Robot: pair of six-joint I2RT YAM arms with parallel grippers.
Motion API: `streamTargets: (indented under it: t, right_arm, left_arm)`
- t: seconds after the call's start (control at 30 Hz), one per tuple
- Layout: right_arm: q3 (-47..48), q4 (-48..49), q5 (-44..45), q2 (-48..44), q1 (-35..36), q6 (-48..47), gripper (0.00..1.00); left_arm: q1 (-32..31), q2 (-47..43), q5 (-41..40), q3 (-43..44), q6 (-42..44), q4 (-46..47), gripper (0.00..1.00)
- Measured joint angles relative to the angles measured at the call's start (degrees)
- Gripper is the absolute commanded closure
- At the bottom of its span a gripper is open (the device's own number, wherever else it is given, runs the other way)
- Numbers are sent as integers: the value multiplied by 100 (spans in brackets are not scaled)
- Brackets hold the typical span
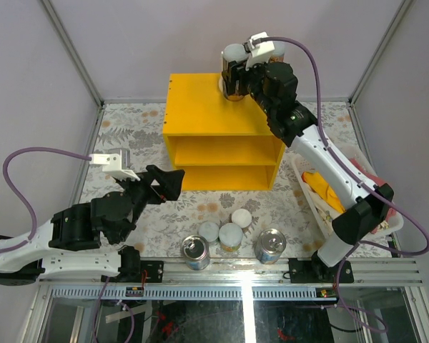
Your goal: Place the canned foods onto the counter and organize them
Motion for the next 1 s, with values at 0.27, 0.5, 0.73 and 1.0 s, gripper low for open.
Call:
streamTargets:
  t: [0.27,0.5,0.73,1.0]
  right_arm:
    - [415,15,319,391,-2,17,91]
    - [645,2,420,595,-2,20,88]
    - [658,-2,466,601,-2,57,58]
    - [658,-7,503,601,0,74,32]
  left_arm:
    - [2,-37,17,-81,-31,-4,11]
    - [2,-52,20,-109,-33,-4,11]
    - [2,-92,22,-138,-35,-4,10]
    - [0,-103,28,-153,-63,-4,10]
